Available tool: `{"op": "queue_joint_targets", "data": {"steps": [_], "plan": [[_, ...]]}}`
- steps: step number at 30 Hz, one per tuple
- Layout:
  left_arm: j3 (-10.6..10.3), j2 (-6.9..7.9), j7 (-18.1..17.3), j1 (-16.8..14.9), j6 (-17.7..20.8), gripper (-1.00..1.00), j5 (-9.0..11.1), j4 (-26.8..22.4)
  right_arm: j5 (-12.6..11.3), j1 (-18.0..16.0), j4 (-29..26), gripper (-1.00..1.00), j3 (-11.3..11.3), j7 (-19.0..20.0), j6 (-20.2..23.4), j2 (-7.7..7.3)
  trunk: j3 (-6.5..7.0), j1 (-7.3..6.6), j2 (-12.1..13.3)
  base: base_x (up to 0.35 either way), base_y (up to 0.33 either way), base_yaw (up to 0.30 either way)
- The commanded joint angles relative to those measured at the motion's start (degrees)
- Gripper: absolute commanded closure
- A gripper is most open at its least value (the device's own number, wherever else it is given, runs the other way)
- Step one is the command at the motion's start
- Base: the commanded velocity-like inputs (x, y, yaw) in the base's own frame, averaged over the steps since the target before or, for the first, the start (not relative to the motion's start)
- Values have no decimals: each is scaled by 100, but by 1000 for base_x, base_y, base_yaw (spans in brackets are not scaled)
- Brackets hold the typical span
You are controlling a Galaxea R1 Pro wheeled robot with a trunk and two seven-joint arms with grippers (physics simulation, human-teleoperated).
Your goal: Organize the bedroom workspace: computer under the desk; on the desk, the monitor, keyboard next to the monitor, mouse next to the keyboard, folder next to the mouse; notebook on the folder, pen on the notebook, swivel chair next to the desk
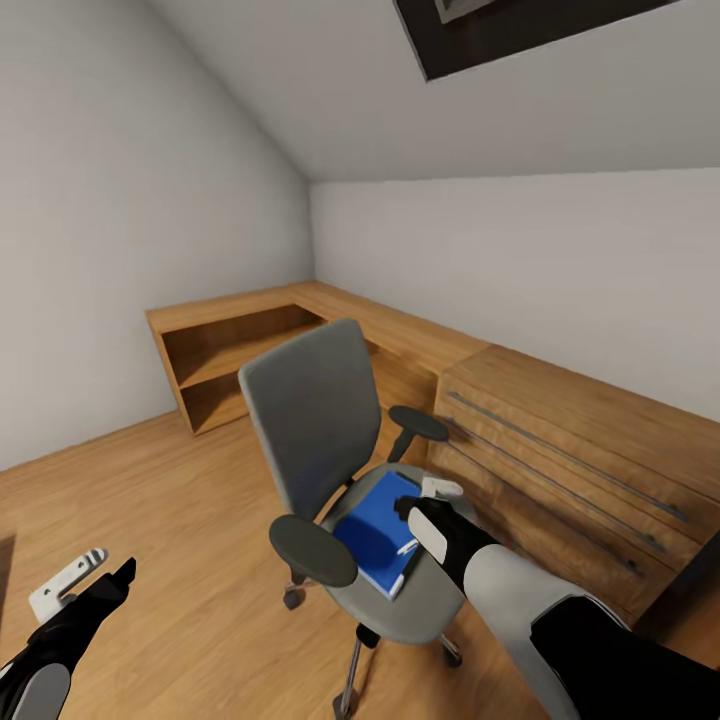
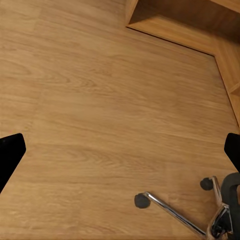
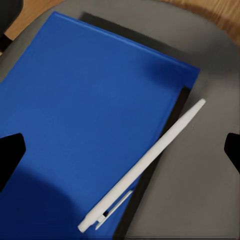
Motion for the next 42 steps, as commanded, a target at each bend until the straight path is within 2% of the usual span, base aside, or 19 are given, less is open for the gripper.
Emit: {"op": "queue_joint_targets", "data": {"steps": [1,7,14,20,29,37,42], "plan": [[0,2,40,-3,17,-100,57,-9,-14,-5,-7,-100,23,-38,85,0,-24,22,-45,0,0,0],[0,2,40,-3,17,-100,57,-9,-19,-5,-8,-100,14,-37,162,0,-132,154,-285,0,0,0],[0,2,40,-3,13,-100,57,-9,-168,-5,-5,-100,19,-41,182,0,-258,308,-566,0,0,0],[2,2,40,-3,14,-100,57,-9,-186,-5,-4,-100,19,-33,182,0,-365,440,-807,0,0,0],[0,0,40,-3,20,-100,57,-9,-190,-5,-4,-100,-16,-33,174,0,-365,440,-807,0,0,0],[0,-7,40,-3,20,-100,57,-9,-387,-5,4,-100,-228,-33,174,0,-365,440,-807,0,0,0],[0,-7,40,-3,13,-100,57,-9,-405,-5,5,-100,-245,-33,174,0,-383,461,-847,0,0,0]]}}
